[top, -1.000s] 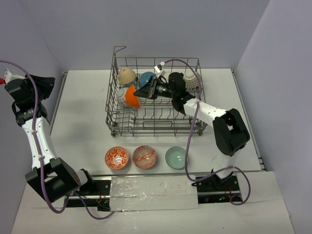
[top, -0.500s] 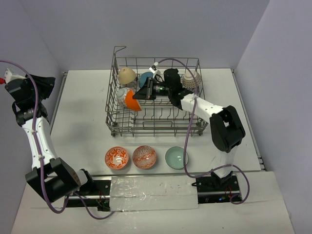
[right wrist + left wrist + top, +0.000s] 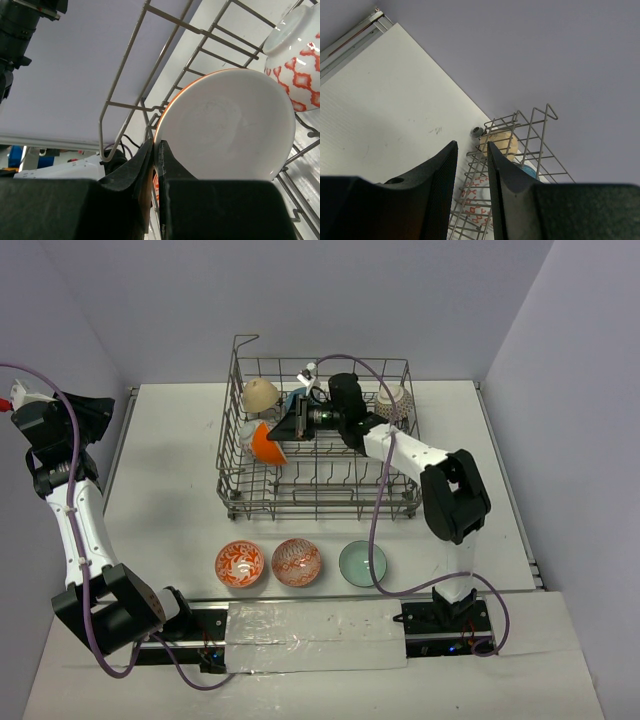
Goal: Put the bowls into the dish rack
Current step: Turn the bowl upside down over the dish rack.
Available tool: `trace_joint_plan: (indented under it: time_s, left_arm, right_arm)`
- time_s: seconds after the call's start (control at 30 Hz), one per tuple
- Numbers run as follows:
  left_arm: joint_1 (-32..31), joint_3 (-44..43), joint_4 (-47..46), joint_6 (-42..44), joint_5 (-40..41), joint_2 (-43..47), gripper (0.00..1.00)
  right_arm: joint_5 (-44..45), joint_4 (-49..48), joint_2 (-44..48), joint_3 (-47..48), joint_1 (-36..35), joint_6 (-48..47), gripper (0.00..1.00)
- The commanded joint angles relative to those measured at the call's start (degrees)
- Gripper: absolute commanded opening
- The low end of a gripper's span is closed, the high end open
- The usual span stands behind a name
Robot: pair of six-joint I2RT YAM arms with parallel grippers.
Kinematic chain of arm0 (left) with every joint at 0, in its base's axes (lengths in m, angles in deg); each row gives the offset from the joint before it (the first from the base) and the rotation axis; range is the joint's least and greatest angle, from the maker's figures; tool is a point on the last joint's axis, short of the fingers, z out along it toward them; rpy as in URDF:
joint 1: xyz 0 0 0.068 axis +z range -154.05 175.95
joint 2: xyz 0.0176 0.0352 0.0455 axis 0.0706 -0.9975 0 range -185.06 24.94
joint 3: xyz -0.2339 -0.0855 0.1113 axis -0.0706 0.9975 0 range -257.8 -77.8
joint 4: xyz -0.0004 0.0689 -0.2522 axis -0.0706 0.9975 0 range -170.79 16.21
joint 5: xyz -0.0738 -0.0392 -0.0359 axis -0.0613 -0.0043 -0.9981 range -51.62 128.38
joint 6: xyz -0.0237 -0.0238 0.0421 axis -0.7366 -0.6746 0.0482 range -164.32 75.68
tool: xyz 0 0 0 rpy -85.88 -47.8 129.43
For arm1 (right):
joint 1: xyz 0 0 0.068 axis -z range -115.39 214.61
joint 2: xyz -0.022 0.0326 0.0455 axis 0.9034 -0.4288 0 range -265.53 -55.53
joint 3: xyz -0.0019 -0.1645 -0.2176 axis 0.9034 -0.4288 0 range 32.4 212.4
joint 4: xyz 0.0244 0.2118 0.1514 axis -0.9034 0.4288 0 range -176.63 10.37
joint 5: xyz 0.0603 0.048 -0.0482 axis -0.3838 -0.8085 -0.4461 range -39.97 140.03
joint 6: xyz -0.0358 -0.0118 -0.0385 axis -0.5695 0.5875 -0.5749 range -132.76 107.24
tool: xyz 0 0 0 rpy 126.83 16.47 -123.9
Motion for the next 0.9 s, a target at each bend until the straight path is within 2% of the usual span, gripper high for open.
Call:
trace_joint_plan:
  time_s: [0.0,0.47,0.87]
  left_arm:
    - [-0.23,0.04,-2.39,-0.19,-0.31,0.85,0.36]
    - [-0.23,0.3,-2.91,-0.72,-1.1,0.41,0.36]
    - [-0.23,0.56,-3.27,-1.16,-1.72,-0.12,0.35]
  right_arm:
    - [-2.97,-0.71,-0.84,4.13,0.18,0.73,0.0]
    - [-3.24,12.55,-4.09,14.33,-0.97,-5.51,0.0]
    - [-3.5,11.68,-5.06,14.33,-2.19,-4.81,0.0]
